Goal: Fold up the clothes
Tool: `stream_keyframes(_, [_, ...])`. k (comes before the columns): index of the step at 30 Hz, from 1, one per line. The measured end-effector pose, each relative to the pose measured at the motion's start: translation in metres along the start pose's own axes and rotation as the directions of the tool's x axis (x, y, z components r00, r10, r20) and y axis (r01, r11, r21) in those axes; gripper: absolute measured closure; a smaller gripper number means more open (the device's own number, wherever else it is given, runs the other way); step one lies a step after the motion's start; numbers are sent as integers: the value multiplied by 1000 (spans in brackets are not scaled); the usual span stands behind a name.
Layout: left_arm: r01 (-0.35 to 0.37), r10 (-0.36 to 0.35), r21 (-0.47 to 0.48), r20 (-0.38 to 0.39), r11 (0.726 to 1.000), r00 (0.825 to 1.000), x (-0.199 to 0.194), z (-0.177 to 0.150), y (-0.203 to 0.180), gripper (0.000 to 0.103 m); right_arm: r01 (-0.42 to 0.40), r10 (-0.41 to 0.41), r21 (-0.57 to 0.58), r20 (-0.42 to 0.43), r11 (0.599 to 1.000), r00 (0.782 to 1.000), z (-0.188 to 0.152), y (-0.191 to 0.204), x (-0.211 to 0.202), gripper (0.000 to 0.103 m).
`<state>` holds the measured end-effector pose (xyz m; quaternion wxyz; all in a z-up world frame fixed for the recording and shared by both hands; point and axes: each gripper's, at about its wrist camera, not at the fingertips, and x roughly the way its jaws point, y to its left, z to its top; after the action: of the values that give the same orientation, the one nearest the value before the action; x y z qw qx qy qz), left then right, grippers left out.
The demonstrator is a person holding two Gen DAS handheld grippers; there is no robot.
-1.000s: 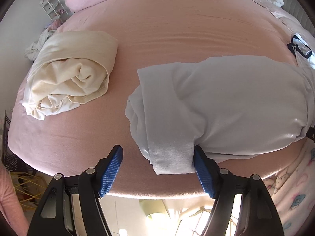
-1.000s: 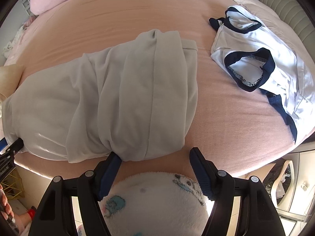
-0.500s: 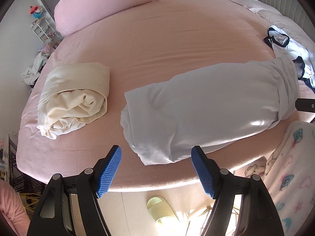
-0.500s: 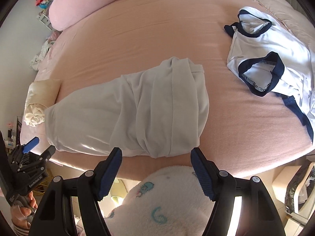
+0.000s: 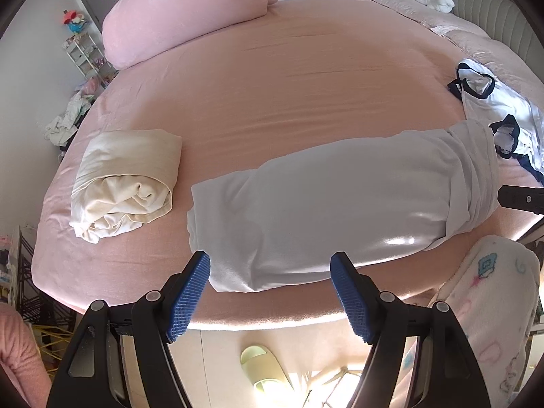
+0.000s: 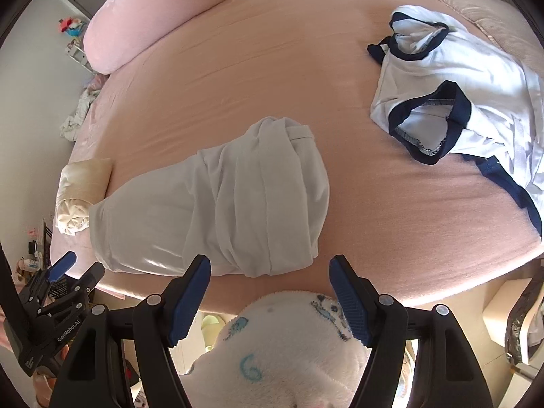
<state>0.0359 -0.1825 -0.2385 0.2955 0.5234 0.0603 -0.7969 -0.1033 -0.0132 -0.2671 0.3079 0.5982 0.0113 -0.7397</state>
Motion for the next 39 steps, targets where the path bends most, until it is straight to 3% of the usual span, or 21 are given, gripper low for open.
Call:
stream_keyframes(5, [5, -5, 34, -7, 999, 1000, 0, 4, -21, 31, -124, 125, 85, -5, 989, 992, -1, -14, -9, 31])
stream_keyframes(17, [-14, 14, 169, 1, 986, 1000, 8, 10, -62, 31, -220, 225, 173, -7, 960, 974, 7, -42, 21, 28])
stream_keyframes(22, [-40, 42, 257, -2, 966, 999, 9, 12, -87, 31, -276, 287, 230, -16, 933, 958, 13, -44, 41, 28])
stream_keyframes(28, [-98, 83, 368, 56, 925, 995, 11, 7, -109, 31, -327, 338, 254, -1, 911, 941, 15, -48, 49, 27])
stream_keyframes(31, [-128, 100, 421, 87, 898, 991, 12, 5, -120, 31, -385, 393, 280, 27, 879, 919, 16, -54, 50, 27])
stream_keyframes(36, [-179, 125, 503, 140, 846, 982, 13, 0, -139, 31, -503, 513, 340, 68, 794, 856, 16, -64, 63, 27])
stream_keyframes(39, [-208, 136, 546, 169, 812, 976, 14, -2, -150, 31, -535, 542, 342, 82, 773, 836, 15, -66, 66, 30])
